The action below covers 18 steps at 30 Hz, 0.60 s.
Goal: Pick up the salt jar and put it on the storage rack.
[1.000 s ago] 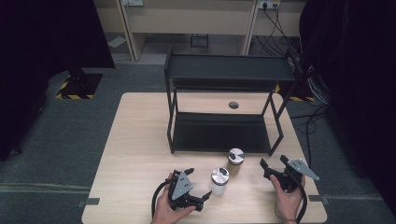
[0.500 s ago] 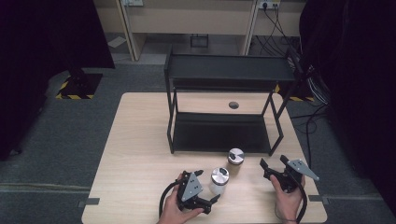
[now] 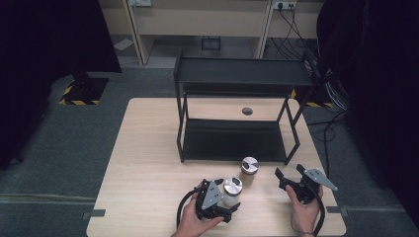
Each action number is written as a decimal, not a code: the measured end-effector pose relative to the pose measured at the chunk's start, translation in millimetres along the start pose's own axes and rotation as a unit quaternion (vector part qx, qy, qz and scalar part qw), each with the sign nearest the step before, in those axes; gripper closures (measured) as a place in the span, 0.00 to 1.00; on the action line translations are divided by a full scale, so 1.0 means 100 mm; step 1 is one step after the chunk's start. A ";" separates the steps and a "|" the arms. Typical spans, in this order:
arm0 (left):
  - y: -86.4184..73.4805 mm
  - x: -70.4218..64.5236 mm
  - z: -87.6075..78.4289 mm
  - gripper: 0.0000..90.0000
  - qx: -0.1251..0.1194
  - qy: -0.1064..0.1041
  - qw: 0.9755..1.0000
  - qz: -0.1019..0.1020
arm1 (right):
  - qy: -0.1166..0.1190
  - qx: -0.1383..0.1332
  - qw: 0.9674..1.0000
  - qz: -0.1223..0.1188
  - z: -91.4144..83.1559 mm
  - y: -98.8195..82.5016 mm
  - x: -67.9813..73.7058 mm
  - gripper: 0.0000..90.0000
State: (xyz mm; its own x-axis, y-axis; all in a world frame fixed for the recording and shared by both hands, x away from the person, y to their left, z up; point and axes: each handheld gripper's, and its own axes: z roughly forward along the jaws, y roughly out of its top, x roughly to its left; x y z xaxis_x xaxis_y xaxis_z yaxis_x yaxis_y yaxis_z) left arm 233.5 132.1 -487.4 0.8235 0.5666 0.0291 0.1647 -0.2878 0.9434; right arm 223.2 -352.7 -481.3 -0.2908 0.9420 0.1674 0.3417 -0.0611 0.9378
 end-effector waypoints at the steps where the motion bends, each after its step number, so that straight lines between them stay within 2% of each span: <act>1: 0.00 0.00 0.01 0.08 0.000 -0.001 1.000 0.000 | 0.000 0.000 1.000 0.000 0.00 0.00 0.00 0.07; 8: 0.03 0.00 0.06 0.15 0.003 -0.004 1.000 0.003 | 0.001 0.001 1.000 0.000 0.00 0.00 0.00 0.07; 11: 0.04 0.02 0.07 0.25 0.006 -0.006 1.000 -0.006 | 0.001 0.001 1.000 0.001 0.00 0.00 -0.01 0.07; 13: 0.04 0.01 0.07 0.32 0.006 -0.002 1.000 -0.004 | 0.001 0.001 1.000 0.002 0.00 0.00 -0.01 0.07; 18: 0.04 0.02 0.07 0.34 0.005 -0.003 1.000 -0.006 | 0.002 0.002 1.000 0.000 0.00 0.00 0.00 0.07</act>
State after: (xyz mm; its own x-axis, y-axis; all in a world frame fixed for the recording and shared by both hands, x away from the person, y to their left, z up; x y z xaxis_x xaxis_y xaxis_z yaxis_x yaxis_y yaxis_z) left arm 239.6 126.4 -485.7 0.8248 0.5652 0.0156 0.1799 -0.2886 0.9404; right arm 223.4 -353.3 -481.0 -0.2939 0.9410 0.1674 0.3442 -0.0592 0.9370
